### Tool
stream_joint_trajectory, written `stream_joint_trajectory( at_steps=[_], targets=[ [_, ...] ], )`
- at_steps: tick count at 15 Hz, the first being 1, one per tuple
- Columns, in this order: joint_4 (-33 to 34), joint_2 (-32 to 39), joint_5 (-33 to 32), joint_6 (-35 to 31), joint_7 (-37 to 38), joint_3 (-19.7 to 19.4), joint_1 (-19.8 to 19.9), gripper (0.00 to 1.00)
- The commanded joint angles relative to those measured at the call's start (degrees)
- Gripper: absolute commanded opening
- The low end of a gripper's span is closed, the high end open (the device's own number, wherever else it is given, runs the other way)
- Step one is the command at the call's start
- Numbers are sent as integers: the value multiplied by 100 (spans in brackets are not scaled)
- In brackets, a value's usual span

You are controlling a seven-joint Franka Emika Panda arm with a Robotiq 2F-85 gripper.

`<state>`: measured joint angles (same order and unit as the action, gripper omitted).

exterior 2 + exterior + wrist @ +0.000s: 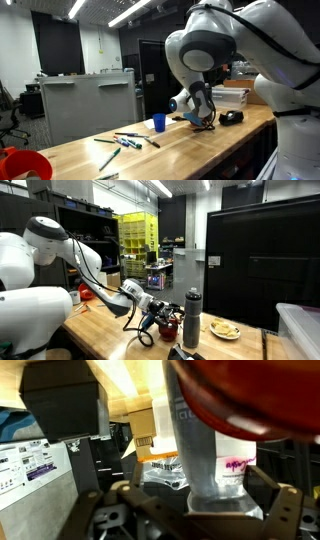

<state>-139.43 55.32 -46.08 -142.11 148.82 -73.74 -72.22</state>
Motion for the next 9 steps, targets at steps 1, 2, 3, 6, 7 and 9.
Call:
stream_joint_trajectory(
  at_steps=[1, 2, 3, 6, 7, 9],
  targets=[
    [129, 161, 118, -107, 0, 89, 214, 100],
    [164, 141, 110, -103, 0, 93, 269, 100],
    [189, 144, 99, -110, 0, 82, 318, 100],
    [288, 125, 78, -84, 0, 95, 496, 100],
    [323, 118, 72, -70, 1, 100, 553, 100],
    [383, 111, 60, -54, 3, 101, 646, 100]
  ],
)
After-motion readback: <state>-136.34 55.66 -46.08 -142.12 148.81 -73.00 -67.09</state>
